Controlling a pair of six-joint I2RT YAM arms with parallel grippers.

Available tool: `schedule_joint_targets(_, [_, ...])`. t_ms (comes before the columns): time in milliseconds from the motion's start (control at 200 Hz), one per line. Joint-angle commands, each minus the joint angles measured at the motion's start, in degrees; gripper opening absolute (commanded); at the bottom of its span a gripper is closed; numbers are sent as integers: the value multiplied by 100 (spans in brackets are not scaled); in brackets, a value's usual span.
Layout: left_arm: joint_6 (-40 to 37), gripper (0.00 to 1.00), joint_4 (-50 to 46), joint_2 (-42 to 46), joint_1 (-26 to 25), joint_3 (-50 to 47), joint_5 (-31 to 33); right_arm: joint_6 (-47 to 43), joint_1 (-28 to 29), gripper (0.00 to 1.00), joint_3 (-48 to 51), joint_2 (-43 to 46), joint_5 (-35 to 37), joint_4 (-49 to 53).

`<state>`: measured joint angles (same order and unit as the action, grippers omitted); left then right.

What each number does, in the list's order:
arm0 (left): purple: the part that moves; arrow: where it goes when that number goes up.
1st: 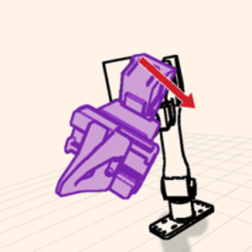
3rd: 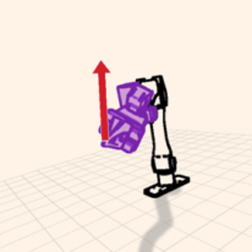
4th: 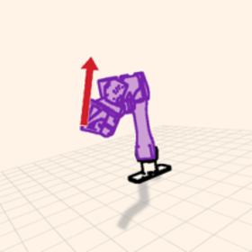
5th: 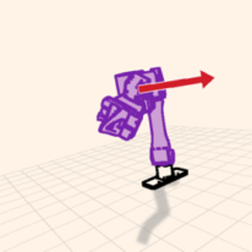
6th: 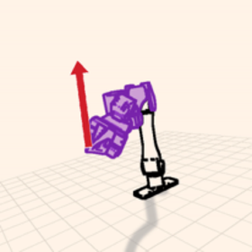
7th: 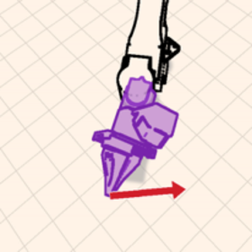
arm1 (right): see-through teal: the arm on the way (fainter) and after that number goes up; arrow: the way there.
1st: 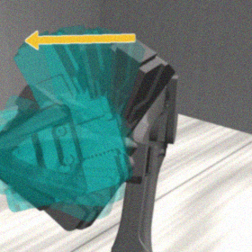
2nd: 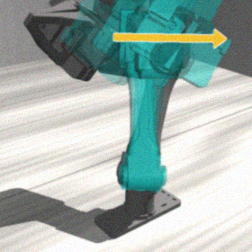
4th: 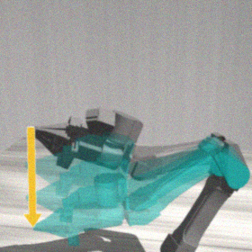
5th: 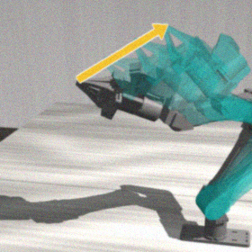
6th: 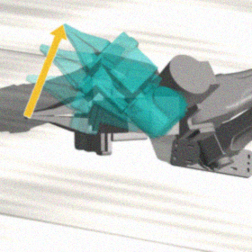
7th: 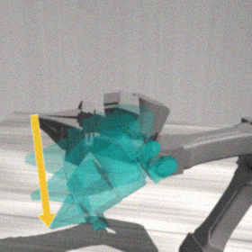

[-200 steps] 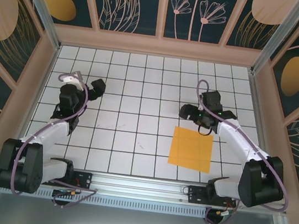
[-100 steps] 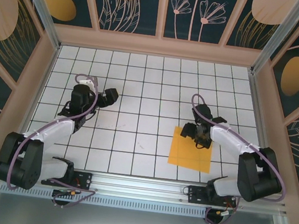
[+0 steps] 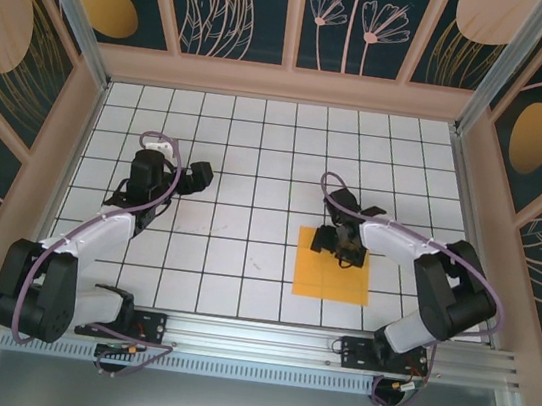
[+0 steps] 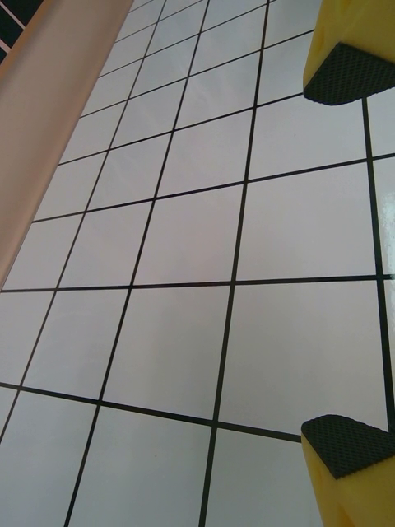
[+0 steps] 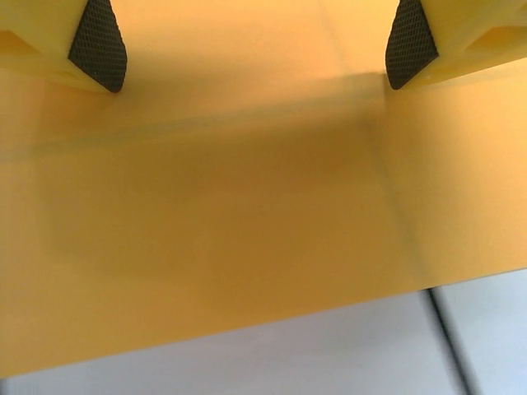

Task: Fold a paper plane with a square sheet of paper (pick it up from the middle)
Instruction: Move the square sheet of paper to the bottom-center of the table, then fold the square sheet of paper in half at the center of the table.

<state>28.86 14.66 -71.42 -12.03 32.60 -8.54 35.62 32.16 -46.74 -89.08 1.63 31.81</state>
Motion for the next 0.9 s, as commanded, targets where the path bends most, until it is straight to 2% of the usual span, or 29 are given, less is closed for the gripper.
schedule_joint_targets(0, [-102,99,-151,26,-44,57,-21,156,337,84,-493,-462,-312,-313])
schedule_joint_targets(50, [-100,99,-146,31,-45,63,-38,80,459,84,-830,-679,-232,-170])
schedule_joint_targets(120, [-100,99,-191,31,-45,93,-86,4,656,87,-1217,-847,236,249])
schedule_joint_targets(185, [-109,98,-213,70,-45,76,-138,-61,712,90,-1248,-855,395,464])
schedule_joint_targets(310, [-109,99,-211,127,-45,-6,-158,-92,711,97,-982,-657,301,486])
schedule_joint_targets(415, [-91,99,-152,159,-42,-86,-170,-24,755,99,-971,-619,405,722])
schedule_joint_targets(550, [-78,99,-104,87,-45,-78,-238,-53,761,99,-895,-610,367,739])
schedule_joint_targets(711, [-96,99,-93,-28,-36,22,-305,-221,733,99,-657,-849,-42,434])
schedule_joint_targets(896, [-133,98,-103,-80,-40,54,-337,-205,813,97,-581,-1246,135,444])
